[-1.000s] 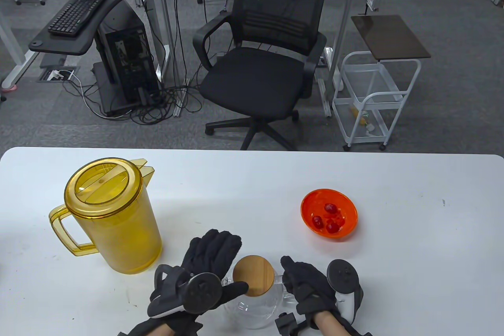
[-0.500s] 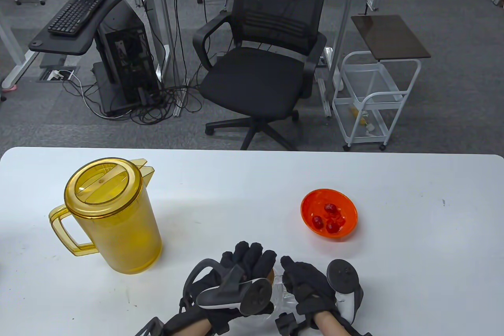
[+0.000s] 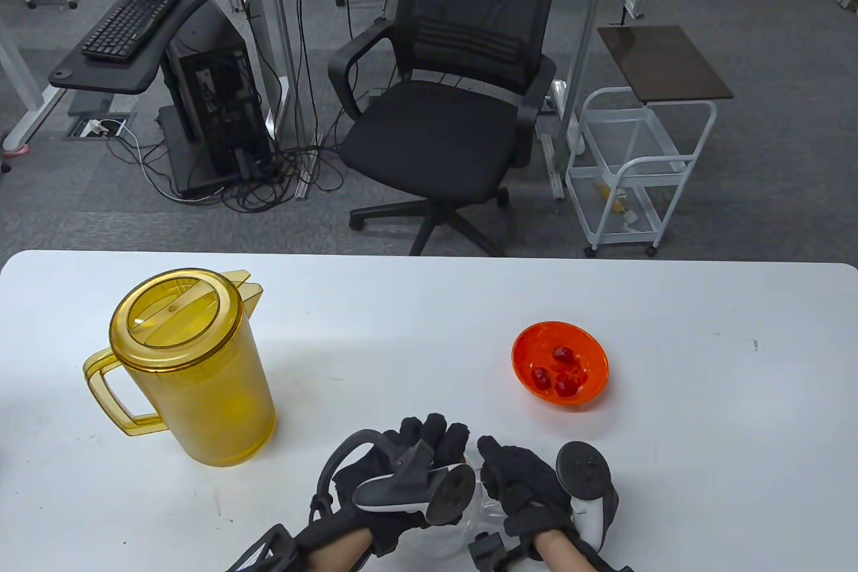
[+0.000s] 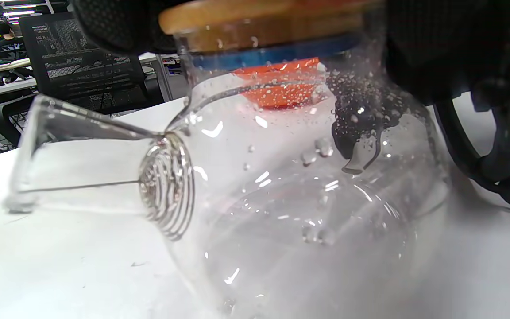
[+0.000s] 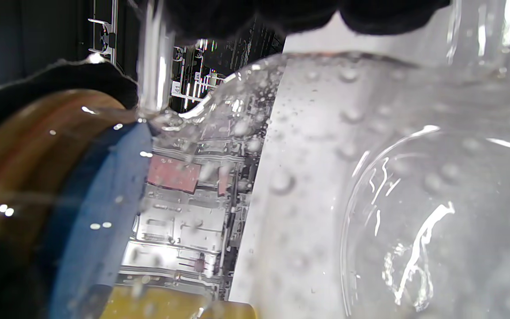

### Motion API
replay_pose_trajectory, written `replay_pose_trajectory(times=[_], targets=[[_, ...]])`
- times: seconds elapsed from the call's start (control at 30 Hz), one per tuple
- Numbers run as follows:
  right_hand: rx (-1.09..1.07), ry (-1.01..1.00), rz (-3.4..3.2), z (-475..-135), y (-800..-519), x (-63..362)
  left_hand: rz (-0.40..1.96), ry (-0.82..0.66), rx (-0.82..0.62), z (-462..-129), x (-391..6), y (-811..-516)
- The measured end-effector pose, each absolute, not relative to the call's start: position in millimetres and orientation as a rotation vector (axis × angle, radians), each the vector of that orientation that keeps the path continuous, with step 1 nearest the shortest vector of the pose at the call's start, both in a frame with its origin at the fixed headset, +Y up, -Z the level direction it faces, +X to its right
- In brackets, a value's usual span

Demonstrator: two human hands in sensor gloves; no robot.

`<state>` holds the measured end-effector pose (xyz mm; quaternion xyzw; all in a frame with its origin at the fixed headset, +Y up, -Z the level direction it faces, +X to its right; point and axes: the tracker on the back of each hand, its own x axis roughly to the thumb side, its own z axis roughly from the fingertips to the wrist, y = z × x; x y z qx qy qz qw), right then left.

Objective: Make wolfberry and red date tea

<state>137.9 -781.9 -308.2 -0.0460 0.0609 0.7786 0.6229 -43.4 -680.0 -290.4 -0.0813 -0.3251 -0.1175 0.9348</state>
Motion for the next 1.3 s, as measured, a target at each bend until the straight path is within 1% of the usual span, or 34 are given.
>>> replay_pose_trajectory(times=[0.3, 0.47, 0.57, 0.73, 0.83, 1.0, 1.13, 1.3], targets=[[-0.105, 0.14, 1.79, -308, -782, 138, -0.171, -0.663, -0.171, -294, -44, -679], [-0.106, 0.134, 1.793, -308, -782, 138, -0.114, -0.637, -0.127, -296, -53, -667], [-0.106, 0.133, 1.794, -308, -782, 138, -0.088, -0.617, -0.081, -296, -62, -656], [-0.108, 0.13, 1.796, -308, -782, 138, -0.037, -0.547, 0.007, -296, -90, -636], [-0.108, 0.13, 1.797, -308, -782, 138, -0.027, -0.494, 0.036, -296, -108, -631], [-0.108, 0.13, 1.797, -308, -782, 138, -0.045, -0.396, 0.058, -295, -141, -636], [-0.108, 0.13, 1.799, -308, -782, 138, -0.027, -0.325, 0.033, -294, -169, -649], [-0.108, 0.13, 1.8, -308, -782, 138, -0.007, -0.258, -0.013, -293, -195, -667]])
